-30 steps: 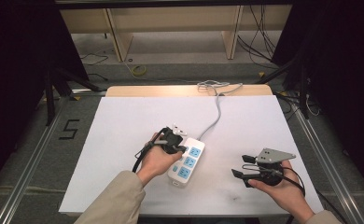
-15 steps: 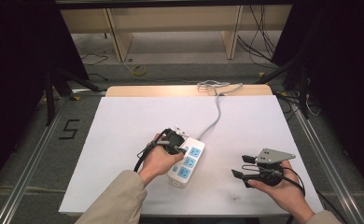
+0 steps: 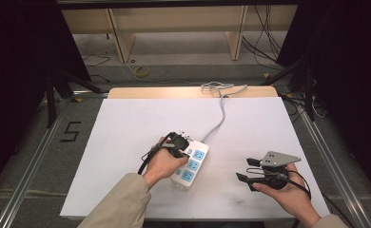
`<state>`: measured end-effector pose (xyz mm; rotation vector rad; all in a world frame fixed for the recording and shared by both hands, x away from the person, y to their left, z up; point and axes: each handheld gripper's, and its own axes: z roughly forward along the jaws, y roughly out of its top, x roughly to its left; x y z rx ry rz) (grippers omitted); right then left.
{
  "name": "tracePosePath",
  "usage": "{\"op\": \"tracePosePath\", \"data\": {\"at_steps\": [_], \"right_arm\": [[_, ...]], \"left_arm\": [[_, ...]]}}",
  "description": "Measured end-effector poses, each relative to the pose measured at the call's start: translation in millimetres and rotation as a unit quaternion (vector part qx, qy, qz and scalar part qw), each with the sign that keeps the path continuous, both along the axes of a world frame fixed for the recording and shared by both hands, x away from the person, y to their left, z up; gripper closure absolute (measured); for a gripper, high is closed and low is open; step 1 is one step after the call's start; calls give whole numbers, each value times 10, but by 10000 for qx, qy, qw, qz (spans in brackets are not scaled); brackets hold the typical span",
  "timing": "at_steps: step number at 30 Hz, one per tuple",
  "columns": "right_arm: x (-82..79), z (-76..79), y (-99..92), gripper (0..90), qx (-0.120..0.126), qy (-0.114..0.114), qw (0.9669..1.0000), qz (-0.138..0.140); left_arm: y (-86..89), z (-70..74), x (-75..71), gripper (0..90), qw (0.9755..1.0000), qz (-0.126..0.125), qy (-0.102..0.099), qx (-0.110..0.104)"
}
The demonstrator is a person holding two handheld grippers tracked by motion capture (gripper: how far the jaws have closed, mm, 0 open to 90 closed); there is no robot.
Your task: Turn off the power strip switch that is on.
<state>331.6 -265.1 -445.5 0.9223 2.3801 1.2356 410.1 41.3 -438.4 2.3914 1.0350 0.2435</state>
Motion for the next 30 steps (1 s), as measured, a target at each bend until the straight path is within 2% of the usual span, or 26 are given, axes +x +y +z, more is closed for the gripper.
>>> {"op": "tracePosePath", "data": {"at_steps": [4, 30], "right_arm": [[0, -1, 1, 326, 8, -2, 10000, 2], [0, -2, 4, 326, 20, 1, 10000, 10]], "left_arm": [[-13, -13, 4, 898, 10000, -9, 52, 44], [-47, -19, 3, 899, 9997, 74, 39, 225]]}}
